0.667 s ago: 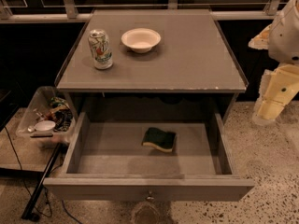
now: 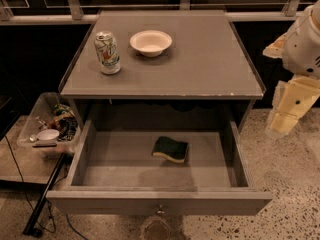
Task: Pick sponge from top drawer and place on counter
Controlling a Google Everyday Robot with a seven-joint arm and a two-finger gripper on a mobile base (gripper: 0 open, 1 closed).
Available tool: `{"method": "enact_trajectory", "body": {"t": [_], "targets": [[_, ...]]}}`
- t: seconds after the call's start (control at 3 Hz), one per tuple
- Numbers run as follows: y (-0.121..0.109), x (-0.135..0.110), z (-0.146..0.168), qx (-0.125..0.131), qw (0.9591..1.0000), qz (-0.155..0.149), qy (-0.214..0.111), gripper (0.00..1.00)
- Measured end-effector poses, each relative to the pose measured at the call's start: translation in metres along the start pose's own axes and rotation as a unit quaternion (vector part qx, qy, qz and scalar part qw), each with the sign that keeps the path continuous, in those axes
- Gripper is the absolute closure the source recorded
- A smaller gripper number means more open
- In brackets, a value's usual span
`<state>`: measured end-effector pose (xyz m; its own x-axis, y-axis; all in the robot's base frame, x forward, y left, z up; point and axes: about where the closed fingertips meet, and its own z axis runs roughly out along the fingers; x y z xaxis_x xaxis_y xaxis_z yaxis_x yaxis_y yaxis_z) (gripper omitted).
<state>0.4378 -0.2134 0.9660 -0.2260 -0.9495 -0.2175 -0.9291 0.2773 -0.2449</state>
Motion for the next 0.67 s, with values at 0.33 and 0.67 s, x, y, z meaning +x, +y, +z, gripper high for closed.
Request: {"method": "enact_trajectory", "body": {"t": [0.33,0.67], "targets": [[0.010,-0.002,0.027,-0.008,0.9995,0.003,-0.029,0.00],[0.023,0.002,0.066,-0.014,0.9957,0.022,-0.089,0.00]]}}
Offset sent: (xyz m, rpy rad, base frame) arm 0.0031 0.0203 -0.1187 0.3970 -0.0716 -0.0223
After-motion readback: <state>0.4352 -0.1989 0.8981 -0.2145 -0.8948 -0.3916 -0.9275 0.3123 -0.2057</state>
